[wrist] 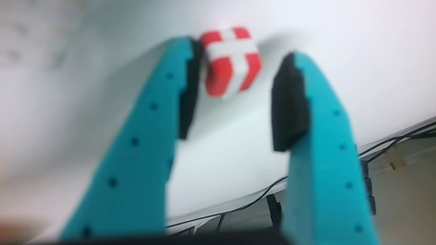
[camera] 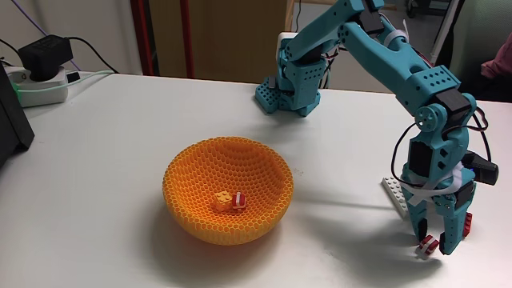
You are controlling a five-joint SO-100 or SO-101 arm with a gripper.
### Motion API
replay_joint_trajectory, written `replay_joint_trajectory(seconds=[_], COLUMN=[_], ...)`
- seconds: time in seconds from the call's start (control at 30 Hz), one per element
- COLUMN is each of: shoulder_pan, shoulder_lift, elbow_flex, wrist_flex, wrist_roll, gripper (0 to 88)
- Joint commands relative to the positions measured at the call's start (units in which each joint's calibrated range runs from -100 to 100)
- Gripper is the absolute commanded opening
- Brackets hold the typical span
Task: Pick only small cubed objects and place them into the bowl
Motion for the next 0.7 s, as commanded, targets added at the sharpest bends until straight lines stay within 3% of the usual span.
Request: replay_joint_trajectory(seconds=[0.0, 0.37, 0.67], shoulder_pan=[0.85, 1.6, 3.09], shoulder_lift=[-0.16, -0.16, -10.01], elbow_flex=[-1.88, -0.73, 1.97], wrist_flex=[-0.7, -0.96, 1.82], wrist_roll=[0.59, 1.42, 1.03], gripper=[13.8, 1.2, 2.6])
